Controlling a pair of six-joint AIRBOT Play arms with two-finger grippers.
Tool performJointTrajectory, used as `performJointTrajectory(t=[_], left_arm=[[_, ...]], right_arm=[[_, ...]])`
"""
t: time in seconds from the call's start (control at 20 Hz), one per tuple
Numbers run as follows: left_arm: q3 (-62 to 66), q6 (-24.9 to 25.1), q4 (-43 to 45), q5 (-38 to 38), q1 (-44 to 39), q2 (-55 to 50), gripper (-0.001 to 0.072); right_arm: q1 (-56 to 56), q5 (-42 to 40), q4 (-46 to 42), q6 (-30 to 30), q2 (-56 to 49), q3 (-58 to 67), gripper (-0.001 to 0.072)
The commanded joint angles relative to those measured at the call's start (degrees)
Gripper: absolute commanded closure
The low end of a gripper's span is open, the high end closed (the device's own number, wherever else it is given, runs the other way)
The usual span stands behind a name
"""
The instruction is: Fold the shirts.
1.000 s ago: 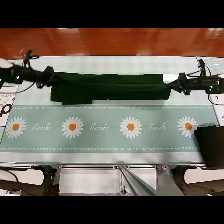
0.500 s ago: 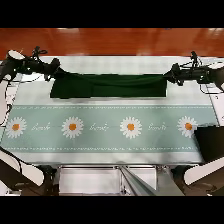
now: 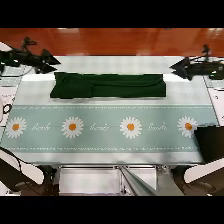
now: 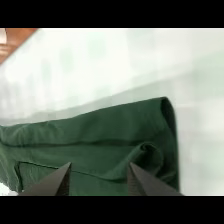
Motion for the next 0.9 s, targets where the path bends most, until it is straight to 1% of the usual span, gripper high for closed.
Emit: performJointTrajectory(t=[0.0, 0.05, 0.1, 0.15, 0.2, 0.25, 0.3, 0.35, 0.45, 0.55, 0.65, 0.75, 0.85], left_arm=[[2.6, 2.1, 6.2, -7.5, 4.3, 4.7, 0.0201], [0.1, 3.3, 9.8, -6.9, 4.6, 7.7, 0.0202], [-3.6, 6.2, 10.9, -5.8, 4.6, 10.8, 0.0201], [-9.0, 8.9, 9.7, -3.5, 4.4, 14.8, 0.0202], [-14.7, 10.8, 7.6, -0.6, 4.0, 19.1, 0.0201], [-20.6, 12.3, 5.6, 2.9, 3.3, 23.3, 0.0202], [-26.6, 13.4, 4.6, 6.7, 2.5, 27.6, 0.0201], [-31.4, 13.4, 4.6, 9.6, 1.7, 30.8, 0.0201], [-38.7, 13.3, 4.6, 13.2, 0.4, 35.3, 0.0202], [-42.4, 13.3, 4.6, 14.0, -0.8, 36.8, 0.0201], [-43.8, 13.3, 3.6, 14.7, -2.0, 36.8, 0.0201], [-44.1, 13.3, 1.9, 15.9, -3.7, 36.8, 0.0201], [-44.1, 13.3, 1.8, 17.6, -5.3, 36.7, 0.0202]], right_arm=[[-7.5, 6.6, -7.3, 1.8, 5.2, 0.1, 0.0302], [-8.6, 5.8, -10.5, 2.6, 6.8, -2.5, 0.0302], [-9.1, 3.4, -12.7, 3.6, 8.2, -6.8, 0.0302], [-9.4, 0.3, -14.3, 5.9, 9.0, -11.3, 0.0302], [-9.3, -2.9, -13.9, 7.8, 9.3, -15.8, 0.0302], [-9.0, -6.0, -11.8, 7.8, 9.3, -20.0, 0.0302], [-8.4, -8.8, -8.9, 6.3, 9.3, -23.0, 0.0302], [-7.3, -10.5, -5.7, 3.8, 9.0, -25.0, 0.0302], [-4.6, -10.7, -1.2, 1.3, 7.2, -25.2, 0.0302], [-2.1, -10.2, 3.1, 0.0, 4.4, -23.9, 0.0302], [-0.1, -8.7, 3.9, 0.5, 1.6, -20.8, 0.0302], [1.9, -7.3, 3.8, 2.7, -1.0, -17.4, 0.0302], [3.9, -7.7, 3.9, 3.8, -2.6, -15.4, 0.0302]])
